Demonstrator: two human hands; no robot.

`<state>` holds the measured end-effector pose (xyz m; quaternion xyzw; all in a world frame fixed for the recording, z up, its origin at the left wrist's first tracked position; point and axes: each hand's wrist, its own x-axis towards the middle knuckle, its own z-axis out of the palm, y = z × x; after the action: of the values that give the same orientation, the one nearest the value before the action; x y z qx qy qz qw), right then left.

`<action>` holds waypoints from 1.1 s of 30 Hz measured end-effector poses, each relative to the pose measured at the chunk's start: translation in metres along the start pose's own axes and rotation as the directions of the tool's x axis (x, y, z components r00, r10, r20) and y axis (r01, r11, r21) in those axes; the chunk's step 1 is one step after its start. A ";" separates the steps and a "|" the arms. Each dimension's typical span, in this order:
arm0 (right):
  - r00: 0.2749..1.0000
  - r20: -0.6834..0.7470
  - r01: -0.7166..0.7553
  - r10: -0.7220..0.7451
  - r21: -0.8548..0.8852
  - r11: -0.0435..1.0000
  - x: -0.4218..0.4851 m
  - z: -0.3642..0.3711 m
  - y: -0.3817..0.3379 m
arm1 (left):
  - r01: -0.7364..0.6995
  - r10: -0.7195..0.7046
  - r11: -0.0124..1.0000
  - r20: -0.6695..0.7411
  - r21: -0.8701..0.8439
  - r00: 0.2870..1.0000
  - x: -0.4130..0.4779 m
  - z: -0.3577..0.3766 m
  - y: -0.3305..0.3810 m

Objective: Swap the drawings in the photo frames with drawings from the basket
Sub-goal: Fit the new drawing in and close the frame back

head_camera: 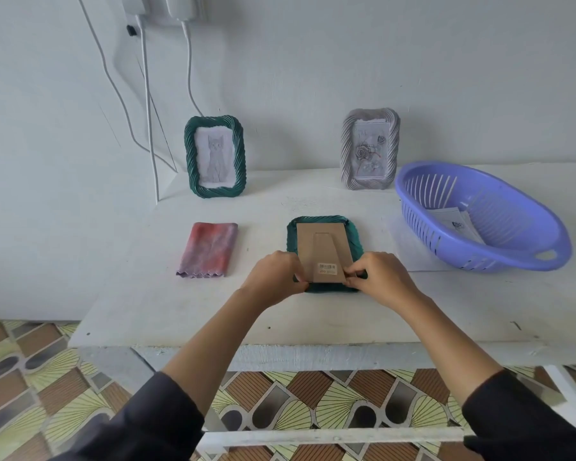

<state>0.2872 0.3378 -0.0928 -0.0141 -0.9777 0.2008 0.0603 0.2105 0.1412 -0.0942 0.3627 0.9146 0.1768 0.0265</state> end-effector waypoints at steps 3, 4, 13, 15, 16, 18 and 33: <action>1.000 -0.003 -0.019 0.019 -0.006 1.000 0.001 0.002 0.001 | 0.001 -0.005 0.995 0.036 0.099 0.999 0.004 -0.001 0.006; 1.000 -0.002 -0.020 0.020 -0.013 1.000 0.001 0.003 0.002 | 0.004 -0.007 0.995 0.038 0.097 0.999 0.005 -0.001 0.006; 0.995 0.095 -0.030 0.026 0.037 0.999 0.003 -0.001 0.006 | 0.026 -0.023 0.999 0.051 -0.048 0.998 0.006 -0.006 0.000; 0.991 0.120 -0.059 0.051 0.062 0.996 0.003 -0.002 0.008 | 0.027 -0.024 0.998 0.046 -0.063 0.999 0.006 -0.006 -0.001; 0.990 0.129 -0.071 0.061 0.074 0.995 0.004 -0.003 0.009 | 0.032 -0.029 0.997 0.041 -0.071 0.999 0.006 -0.006 -0.001; 0.987 0.144 -0.089 0.075 0.095 0.991 0.005 -0.002 0.010 | 0.045 -0.043 0.996 0.032 -0.082 0.999 0.006 -0.005 -0.002; 0.959 0.234 -0.215 0.158 0.242 0.946 0.019 -0.010 0.010 | 0.157 -0.134 0.941 0.099 -0.298 0.986 0.023 -0.007 -0.007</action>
<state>0.2695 0.3519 -0.0854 -0.0772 -0.9371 0.3347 -0.0622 0.1881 0.1496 -0.0877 0.2921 0.8989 0.2993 0.1303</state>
